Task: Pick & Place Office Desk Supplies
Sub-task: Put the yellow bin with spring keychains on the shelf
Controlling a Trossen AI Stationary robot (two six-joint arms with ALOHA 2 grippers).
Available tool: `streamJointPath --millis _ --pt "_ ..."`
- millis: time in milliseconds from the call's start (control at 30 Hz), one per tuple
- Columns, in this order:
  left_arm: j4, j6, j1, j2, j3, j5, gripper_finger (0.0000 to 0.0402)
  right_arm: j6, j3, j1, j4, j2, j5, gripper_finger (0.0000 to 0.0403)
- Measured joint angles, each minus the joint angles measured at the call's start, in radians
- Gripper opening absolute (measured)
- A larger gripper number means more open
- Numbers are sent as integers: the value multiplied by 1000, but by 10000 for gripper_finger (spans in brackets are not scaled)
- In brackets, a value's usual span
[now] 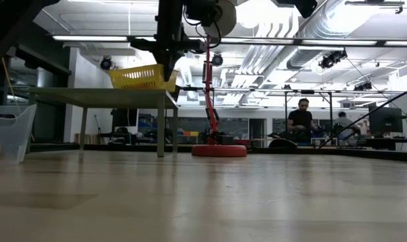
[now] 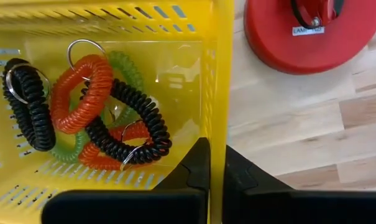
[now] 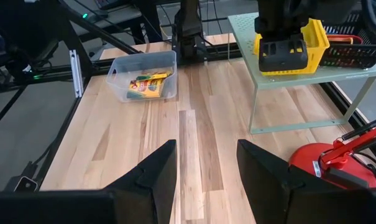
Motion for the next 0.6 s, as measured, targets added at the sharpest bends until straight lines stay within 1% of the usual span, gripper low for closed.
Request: streamJointPath --millis 200,467,600 --pt "1 -2 -9 1 0 18 27 -1 0 0 0 0 0 155" --pt "1 -5 -10 0 0 34 73 -1 0 0 -2 0 -6 155" --pt "2 3 -9 -14 0 34 80 -1 0 0 -2 0 -26 155"
